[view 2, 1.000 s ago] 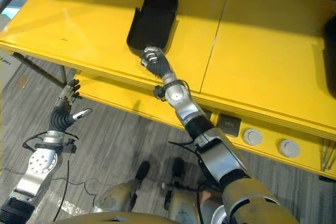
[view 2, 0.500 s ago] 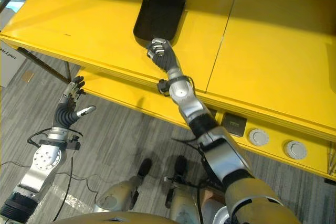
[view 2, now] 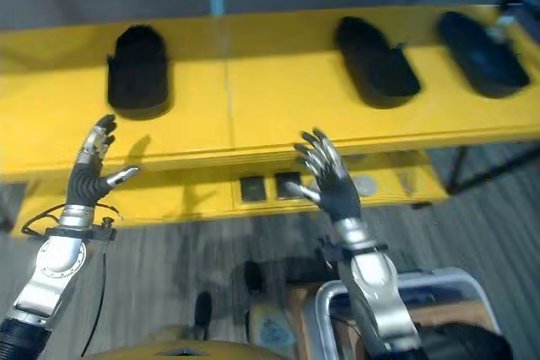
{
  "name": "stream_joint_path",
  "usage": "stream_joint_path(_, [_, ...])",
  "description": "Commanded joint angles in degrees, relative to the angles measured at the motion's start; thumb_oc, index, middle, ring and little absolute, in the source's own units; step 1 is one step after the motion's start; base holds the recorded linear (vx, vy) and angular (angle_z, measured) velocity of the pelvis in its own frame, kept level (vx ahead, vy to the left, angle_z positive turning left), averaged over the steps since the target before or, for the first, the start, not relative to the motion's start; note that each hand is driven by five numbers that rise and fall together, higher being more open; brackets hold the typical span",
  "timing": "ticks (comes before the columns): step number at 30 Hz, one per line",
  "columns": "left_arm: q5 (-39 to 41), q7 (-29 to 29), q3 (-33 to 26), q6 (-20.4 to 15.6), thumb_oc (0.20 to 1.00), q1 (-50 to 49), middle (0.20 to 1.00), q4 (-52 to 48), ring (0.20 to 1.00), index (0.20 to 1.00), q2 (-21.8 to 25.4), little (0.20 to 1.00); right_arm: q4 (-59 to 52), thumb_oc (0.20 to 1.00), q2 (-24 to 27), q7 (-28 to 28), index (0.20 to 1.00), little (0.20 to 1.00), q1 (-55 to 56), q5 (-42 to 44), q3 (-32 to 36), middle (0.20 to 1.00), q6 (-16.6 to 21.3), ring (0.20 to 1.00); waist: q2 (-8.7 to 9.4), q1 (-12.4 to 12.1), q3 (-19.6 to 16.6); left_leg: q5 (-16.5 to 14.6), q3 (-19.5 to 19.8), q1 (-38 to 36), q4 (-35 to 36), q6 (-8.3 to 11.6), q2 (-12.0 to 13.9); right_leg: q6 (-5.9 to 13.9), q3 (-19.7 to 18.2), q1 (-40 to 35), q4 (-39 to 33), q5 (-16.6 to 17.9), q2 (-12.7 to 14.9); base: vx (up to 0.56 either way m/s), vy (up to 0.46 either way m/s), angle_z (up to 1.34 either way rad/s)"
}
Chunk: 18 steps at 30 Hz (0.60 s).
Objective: Move parts from the plastic box to the shelf.
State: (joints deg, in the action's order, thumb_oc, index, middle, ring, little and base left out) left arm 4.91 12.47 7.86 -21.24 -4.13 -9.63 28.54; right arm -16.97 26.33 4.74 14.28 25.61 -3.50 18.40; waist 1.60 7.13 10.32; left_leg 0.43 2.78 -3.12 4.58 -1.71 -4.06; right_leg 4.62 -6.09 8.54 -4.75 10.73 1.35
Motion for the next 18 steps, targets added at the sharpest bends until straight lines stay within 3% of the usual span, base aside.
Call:
stream_joint_path(1, [-1.3, -1.5, 0.2, -2.5, 1.0, -0.3, 1.0, -0.4, 1.0, 1.0, 2.4, 1.0, -1.1, 1.0, 0.7, 3.1, 1.0, 1.0, -3.7, 2.3, -2.0, 1.0, 2.1, 1.0, -0.53, 0.4, -5.4, -4.8, -1.6, 2.2, 0.4, 0.12, 1.6, 3.02, -4.8, -5.0, 4.9, -10.9, 2.0, 0.0, 0.157, -1.07])
stream_joint_path(2, [-0.7, -2.8, 1.1, -2.3, 1.0, 0.5, 1.0, -0.6, 1.0, 1.0, 2.3, 1.0, -0.5, 1.0, 0.3, 3.2, 1.0, 1.0, -1.3, 1.9, 0.1, 1.0, 1.5, 1.0, -0.41, 3.1, -5.0, -5.5, -5.1, 1.0, 0.3, -0.37, 2.0, 3.79, -8.6, -3.3, 7.7, -10.6, 0.6, -0.04, 0.097, -0.86])
stream_joint_path(3, [-0.5, -3.4, 1.6, -2.0, 1.0, 0.7, 1.0, -1.1, 1.0, 1.0, 2.3, 1.0, -0.2, 1.0, 0.0, 3.3, 1.0, 1.0, -0.9, 2.1, 1.0, 1.0, 1.4, 1.0, -0.26, 3.8, -4.5, -5.7, -7.6, 0.5, 0.3, -0.55, 2.4, 4.34, -10.0, -2.1, 9.1, -10.5, -0.4, -0.1, 0.108, -1.02])
stream_joint_path(4, [-0.2, -3.3, 1.9, -2.0, 1.0, 1.5, 1.0, -1.0, 1.0, 1.0, 2.3, 1.0, 0.7, 1.0, -0.3, 2.3, 1.0, 1.0, -1.2, 1.1, 1.3, 1.0, 1.5, 1.0, 0.13, 4.7, -3.7, -6.0, -10.4, 0.1, 0.4, -0.69, 2.9, 5.26, -10.1, 0.2, 11.5, -9.4, -1.5, -0.08, 0.038, -0.77])
stream_joint_path(5, [-0.2, -3.3, 1.9, -2.0, 1.0, 1.5, 1.0, -1.0, 1.0, 1.0, 2.3, 1.0, 0.7, 1.0, -0.3, 2.3, 1.0, 1.0, -1.2, 1.1, 1.3, 1.0, 1.5, 1.0, 0.13, 4.6, -3.8, -6.0, -10.5, 0.2, 0.4, -0.68, 2.9, 5.26, -10.2, 0.3, 11.5, -9.4, -1.6, -0.14, 0.008, -0.83])
stream_joint_path(6, [0.1, -3.4, 2.7, -1.7, 1.0, 2.9, 1.0, -0.5, 1.0, 1.0, 2.0, 1.0, 1.5, 1.0, -0.7, 1.2, 1.0, 1.0, -1.1, -0.8, 2.3, 1.0, 1.2, 1.0, 0.69, 5.9, -2.2, -6.3, -14.3, -0.7, 0.1, -0.74, 3.5, 6.72, -6.4, 2.9, 15.3, -8.3, -2.5, -0.09, -0.01, -1.45])
stream_joint_path(7, [0.1, -3.4, 2.7, -1.7, 1.0, 3.1, 1.0, -0.4, 1.0, 1.0, 2.1, 1.0, 1.5, 1.0, -0.8, 1.2, 1.0, 1.0, -1.1, -0.8, 2.3, 1.0, 1.2, 1.0, 0.77, 5.7, -2.2, -6.0, -14.5, -0.5, 0.2, -0.66, 3.5, 6.68, -6.6, 3.2, 15.3, -8.1, -2.6, -0.18, -0.033, -2.07])
stream_joint_path(8, [0.4, -3.4, 3.5, -1.6, 1.0, 4.3, 1.0, 0.6, 1.0, 1.0, 1.4, 1.0, 1.7, 1.0, -2.2, 0.0, 1.0, 1.0, 0.5, -1.4, 3.6, 1.0, 1.7, 1.0, 0.91, 7.1, -2.1, -5.7, -17.2, -0.6, -0.3, -0.62, 4.4, 6.28, -1.5, 3.3, 18.3, -10.3, -2.8, -0.13, -0.051, -2.2])
stream_joint_path(9, [1.1, -3.4, 3.7, -1.4, 1.0, 4.5, 1.0, 1.0, 1.0, 1.0, 0.5, 1.0, 2.2, 1.0, -2.9, -0.4, 1.0, 1.0, 0.8, -1.7, 4.0, 1.0, 1.7, 1.0, 1.33, 7.5, -2.2, -6.4, -19.1, -0.7, -1.1, -0.79, 4.6, 5.66, -0.2, 3.0, 18.6, -10.7, -2.5, -0.11, -0.059, -1.64])
stream_joint_path(11, [1.3, -3.6, 3.5, -1.4, 1.0, 4.6, 1.0, 1.8, 1.0, 1.0, 0.1, 1.0, 2.3, 1.0, -3.3, -0.9, 1.0, 1.0, 1.7, -1.8, 4.6, 1.0, 2.1, 1.0, 1.61, 7.8, -3.0, -7.1, -20.5, -0.9, -2.3, -0.85, 4.7, 4.74, 0.0, 1.6, 16.3, -11.9, -2.5, 0.02, -0.077, -1.0])
stream_joint_path(12, [2.9, -4.8, 3.0, -1.0, 1.0, 3.8, 1.0, 2.2, 1.0, 1.0, -1.6, 1.0, 3.1, 1.0, -4.0, -1.1, 1.0, 1.0, 3.3, -2.1, 5.6, 1.0, 2.2, 1.0, 2.07, 8.2, -4.9, -8.6, -21.5, -1.4, -4.3, -0.98, 4.8, 2.91, -1.6, -0.3, 14.2, -12.7, -3.2, 0.09, -0.168, -1.34])
stream_joint_path(13, [4.4, -5.4, 2.7, -1.0, 1.0, 4.1, 1.0, 2.8, 1.0, 1.0, -2.6, 1.0, 3.7, 1.0, -3.7, -1.3, 1.0, 1.0, 3.7, -2.3, 6.1, 1.0, 2.2, 1.0, 2.18, 8.3, -5.6, -10.3, -21.9, -1.1, -7.3, -0.8, 5.2, 2.4, -2.8, -1.3, 12.6, -12.4, -3.7, 0.09, -0.168, -1.12])
stream_joint_path(14, [4.4, -5.4, 2.7, -1.0, 1.0, 4.1, 1.0, 2.8, 1.0, 1.0, -2.6, 1.0, 3.7, 1.0, -3.7, -1.3, 1.0, 1.0, 3.7, -2.3, 6.1, 1.0, 2.2, 1.0, 2.18, 8.3, -5.6, -10.3, -21.9, -1.1, -7.3, -0.8, 5.2, 2.4, -2.8, -1.3, 12.6, -12.4, -3.7, 0.07, -0.121, -0.65])
stream_joint_path(15, [5.8, -5.5, 2.6, -0.7, 1.0, 4.5, 1.0, 3.1, 1.0, 1.0, -3.5, 1.0, 4.0, 1.0, -3.1, -1.6, 1.0, 1.0, 3.2, -2.5, 6.6, 1.0, 2.2, 1.0, 2.51, 8.4, -5.7, -12.7, -22.0, 0.3, -13.4, -0.8, 5.8, 1.92, -3.6, -2.4, 11.2, -12.1, -3.6, 0.05, -0.152, -0.26])
stream_joint_path(16, [6.7, -4.9, 2.3, -0.5, 1.0, 5.1, 1.0, 3.2, 1.0, 1.0, -3.7, 1.0, 4.3, 1.0, -2.0, -1.8, 1.0, 1.0, 2.0, -2.1, 6.5, 1.0, 2.0, 1.0, 2.85, 7.6, -5.2, -12.7, -19.9, 3.1, -22.0, -0.25, 7.1, 0.64, -5.7, -3.4, 10.5, -11.7, -4.7, 0.06, -0.162, -0.28])
stream_joint_path(17, [6.4, -3.8, 2.2, -0.5, 1.0, 5.3, 1.0, 3.4, 1.0, 1.0, -3.9, 1.0, 5.8, 1.0, -0.2, -2.2, 1.0, 1.0, -0.4, -1.5, 4.5, 1.0, 1.8, 1.0, 2.46, 4.9, -4.3, -10.7, -11.5, 7.2, -30.5, 0.27, 6.0, -0.72, -10.0, -4.8, 10.3, -12.2, -6.5, -0.01, -0.096, -0.54])
stream_joint_path(18, [5.9, -3.4, 1.9, -0.5, 1.0, 5.1, 1.0, 3.2, 1.0, 1.0, -3.8, 1.0, 6.3, 1.0, 0.4, -2.4, 1.0, 1.0, -1.7, -1.5, 3.6, 1.0, 1.6, 1.0, 2.09, 3.1, -3.9, -9.5, -5.2, 9.1, -33.2, 0.67, 3.8, -0.8, -12.6, -4.6, 11.1, -12.0, -7.7, -0.04, 0.011, -1.29])
